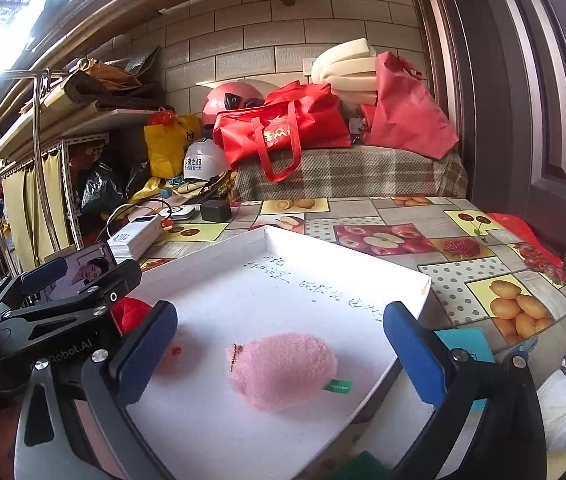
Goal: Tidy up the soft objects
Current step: 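Lift both open tools out of the white box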
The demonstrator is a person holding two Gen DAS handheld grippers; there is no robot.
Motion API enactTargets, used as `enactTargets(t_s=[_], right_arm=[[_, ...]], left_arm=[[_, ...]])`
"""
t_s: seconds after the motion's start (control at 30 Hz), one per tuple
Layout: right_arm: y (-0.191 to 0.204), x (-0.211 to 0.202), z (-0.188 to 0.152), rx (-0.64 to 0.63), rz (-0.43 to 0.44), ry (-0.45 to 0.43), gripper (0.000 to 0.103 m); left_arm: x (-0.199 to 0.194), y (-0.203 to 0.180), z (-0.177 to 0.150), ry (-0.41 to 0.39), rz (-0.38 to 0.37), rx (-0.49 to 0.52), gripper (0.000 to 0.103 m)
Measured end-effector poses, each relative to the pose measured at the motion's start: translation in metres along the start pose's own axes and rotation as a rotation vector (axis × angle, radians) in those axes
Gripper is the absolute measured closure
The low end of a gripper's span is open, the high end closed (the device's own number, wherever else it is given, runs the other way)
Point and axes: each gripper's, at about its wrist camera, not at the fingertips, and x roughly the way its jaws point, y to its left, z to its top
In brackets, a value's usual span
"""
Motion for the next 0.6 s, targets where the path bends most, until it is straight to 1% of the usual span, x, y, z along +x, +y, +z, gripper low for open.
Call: enactTargets(t_s=[0.07,0.17,0.27,0.4,0.5,0.6], right_arm=[[0.001,-0.003,0.0,0.001,-0.003,-0.013,0.0],[0.0,-0.005,-0.004,0.015,-0.001,0.019,0.0],[0.0,-0.017,-0.007,0.024,-0.009,-0.012,0.0],[0.006,-0.03,-0.011,0.003,0.006,-0.021,0.0],[0.009,-0.038,-0.014,-0.004,0.025,-0.023,0.0],[0.008,-0.048,-0.018,-0.002,0.056,-0.014,0.0]], left_arm=[[-0.002,0.001,0.0,-0.012,0.007,-0.007,0.0],[-0.006,0.008,0.0,-0.028,-0.002,-0.044,0.0],[-0.006,0.021,-0.001,-0.013,-0.009,-0.108,0.0],[-0.011,0.033,-0.004,-0.011,-0.02,-0.172,0.0],[-0.015,0.033,-0.006,-0.006,-0.02,-0.181,0.0],[-0.021,0.027,-0.008,-0.002,-0.025,-0.152,0.0]])
